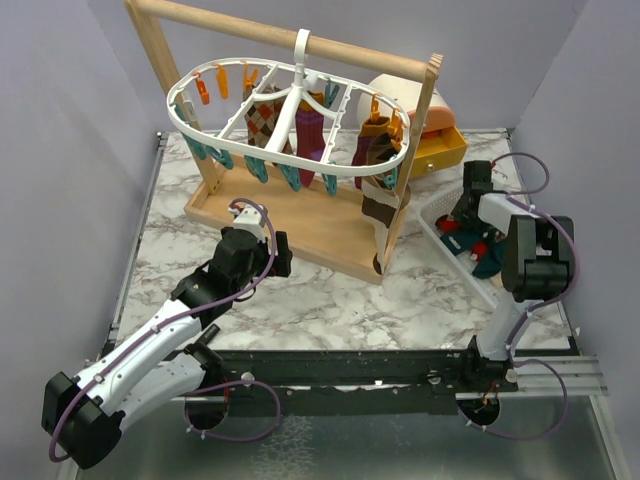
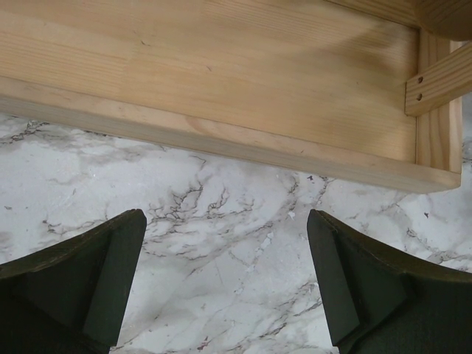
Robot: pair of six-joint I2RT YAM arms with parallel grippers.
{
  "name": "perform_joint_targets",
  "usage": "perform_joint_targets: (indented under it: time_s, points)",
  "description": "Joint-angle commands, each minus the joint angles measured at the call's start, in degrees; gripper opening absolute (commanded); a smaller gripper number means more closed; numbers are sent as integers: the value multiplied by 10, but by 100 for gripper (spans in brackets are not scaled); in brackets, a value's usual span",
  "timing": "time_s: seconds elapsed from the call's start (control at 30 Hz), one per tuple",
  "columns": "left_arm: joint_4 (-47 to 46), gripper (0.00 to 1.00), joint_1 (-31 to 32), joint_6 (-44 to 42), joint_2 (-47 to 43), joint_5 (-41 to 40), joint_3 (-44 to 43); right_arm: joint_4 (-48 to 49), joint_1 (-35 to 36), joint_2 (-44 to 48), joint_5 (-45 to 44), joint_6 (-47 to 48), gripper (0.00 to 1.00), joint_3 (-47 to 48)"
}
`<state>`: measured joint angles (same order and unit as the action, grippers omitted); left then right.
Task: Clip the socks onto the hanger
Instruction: Pick up the sock from the bin.
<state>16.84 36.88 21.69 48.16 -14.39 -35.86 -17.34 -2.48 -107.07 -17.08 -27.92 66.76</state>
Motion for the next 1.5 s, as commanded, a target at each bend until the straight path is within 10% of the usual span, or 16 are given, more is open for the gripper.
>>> perform_joint_targets:
  time_s: [0.0,0.53,1.03,1.17,1.3,1.47]
  points:
    - [-3,99,1,-4,-11,-3,-1,-81,-13,27,0,-13,0,-56]
    - [-2,99,10,-1,-35,10,0,-97,-16,308,91,-150,0,-2]
    - [-6,99,19,-1,-53,20,-1,239,-126,558,179,-158,0,-420]
    - [-7,99,24,-1,-52,20,-1,180,-132,608,93,-163,55,-438]
    - [-9,99,32,-1,-51,21,1,56,-132,637,-4,-157,87,-388]
    - [-10,99,36,0,-54,22,2,-17,-127,634,-52,-98,98,-295]
